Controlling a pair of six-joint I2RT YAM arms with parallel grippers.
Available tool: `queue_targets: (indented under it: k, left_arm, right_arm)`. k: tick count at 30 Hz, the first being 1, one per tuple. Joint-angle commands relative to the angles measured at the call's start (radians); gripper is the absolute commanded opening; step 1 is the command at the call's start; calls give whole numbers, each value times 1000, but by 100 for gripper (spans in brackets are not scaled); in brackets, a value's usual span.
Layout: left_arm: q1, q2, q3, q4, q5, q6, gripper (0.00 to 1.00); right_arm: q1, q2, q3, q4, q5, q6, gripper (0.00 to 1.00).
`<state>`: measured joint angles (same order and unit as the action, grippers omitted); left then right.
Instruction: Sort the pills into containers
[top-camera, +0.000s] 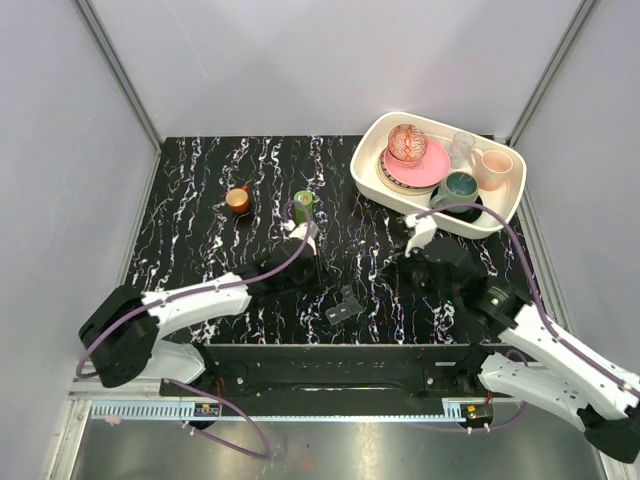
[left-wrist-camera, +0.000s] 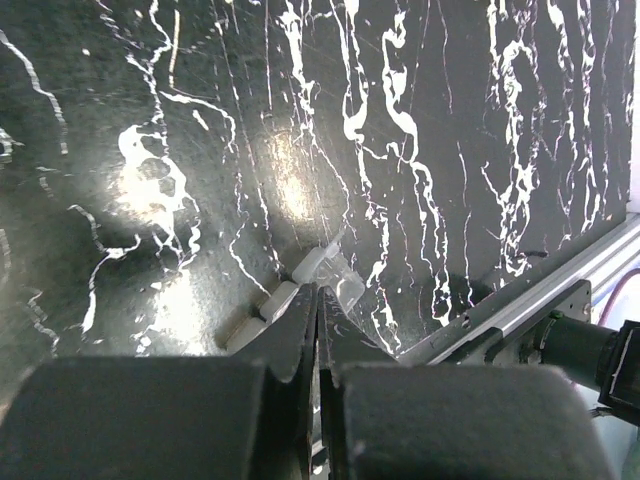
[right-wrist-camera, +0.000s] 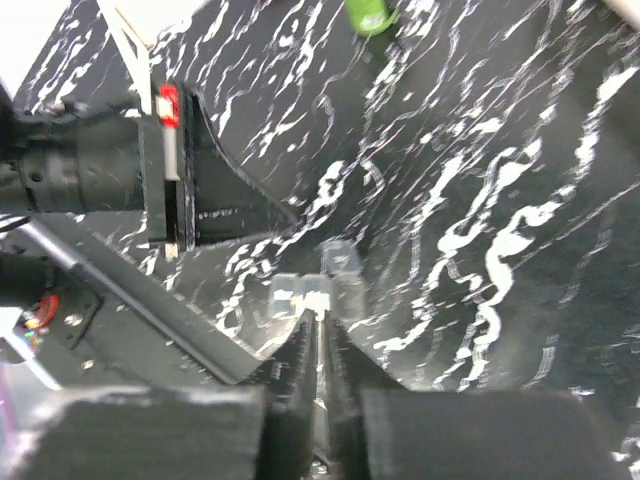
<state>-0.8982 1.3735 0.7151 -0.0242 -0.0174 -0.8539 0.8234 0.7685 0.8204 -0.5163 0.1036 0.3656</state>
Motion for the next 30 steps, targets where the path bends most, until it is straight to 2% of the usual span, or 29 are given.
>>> queue_targets:
  k: [1,5,10,13,17,30]
  left_arm:
    - [-4,-141,9,-101,-113,-2,0]
    - [-4,-284,-100,-149,-150,-50,0]
    - [-4,-496,-218,-151,-165,-103,0]
    - [-4,-569,-252,-192,-190,-122,0]
    - [-5,-596,-250,-230,-216,-125,0]
    - [-5,-570,-236,-244,-219,-140,0]
  right_arm:
    - [-4,144,-27,27,-194,45,0]
    - [-1,228,-102,146,-314,87,0]
    - [16,310,-194,262,-311,70,0]
    - [84,371,-199,285,-286,62,0]
    - [184,449,-187,311,-193,68,0]
    - [206,612,-198,426,-113,59,0]
